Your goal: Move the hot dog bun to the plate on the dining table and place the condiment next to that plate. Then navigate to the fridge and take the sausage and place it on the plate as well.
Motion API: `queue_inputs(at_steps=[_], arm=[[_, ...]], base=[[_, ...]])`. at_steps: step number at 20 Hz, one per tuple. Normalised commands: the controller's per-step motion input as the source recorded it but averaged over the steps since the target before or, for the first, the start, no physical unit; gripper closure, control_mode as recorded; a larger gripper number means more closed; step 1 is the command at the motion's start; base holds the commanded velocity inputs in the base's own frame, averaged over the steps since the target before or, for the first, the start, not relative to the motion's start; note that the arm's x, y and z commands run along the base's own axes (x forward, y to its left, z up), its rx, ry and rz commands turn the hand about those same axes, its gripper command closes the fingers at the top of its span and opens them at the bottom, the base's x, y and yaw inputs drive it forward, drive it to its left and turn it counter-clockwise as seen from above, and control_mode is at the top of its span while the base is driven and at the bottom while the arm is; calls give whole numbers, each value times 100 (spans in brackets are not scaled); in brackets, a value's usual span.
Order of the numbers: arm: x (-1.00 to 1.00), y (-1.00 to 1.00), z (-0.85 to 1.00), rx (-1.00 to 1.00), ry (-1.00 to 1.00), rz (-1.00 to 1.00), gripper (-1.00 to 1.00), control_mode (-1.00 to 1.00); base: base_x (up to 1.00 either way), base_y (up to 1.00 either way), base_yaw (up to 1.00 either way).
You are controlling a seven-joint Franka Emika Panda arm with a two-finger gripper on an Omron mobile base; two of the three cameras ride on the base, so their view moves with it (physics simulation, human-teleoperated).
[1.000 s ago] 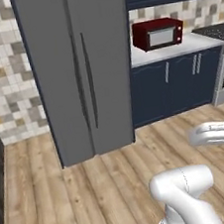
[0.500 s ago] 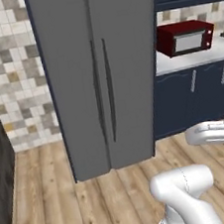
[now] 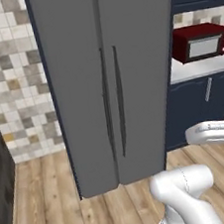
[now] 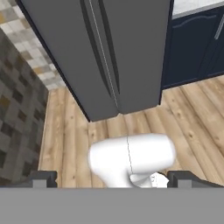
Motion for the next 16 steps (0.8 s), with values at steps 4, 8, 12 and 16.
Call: queue_inputs(at_steps=[4, 8, 12, 16], arm=[[0, 0, 0, 0, 0, 0, -100, 100], [0, 0, 0, 0, 0, 0, -100, 100], [0, 0, 0, 0, 0, 0, -100, 100], [0, 0, 0, 0, 0, 0, -100, 100]], base=[[52, -2, 0], [51, -2, 0], [48, 0, 1], [41, 0, 1]])
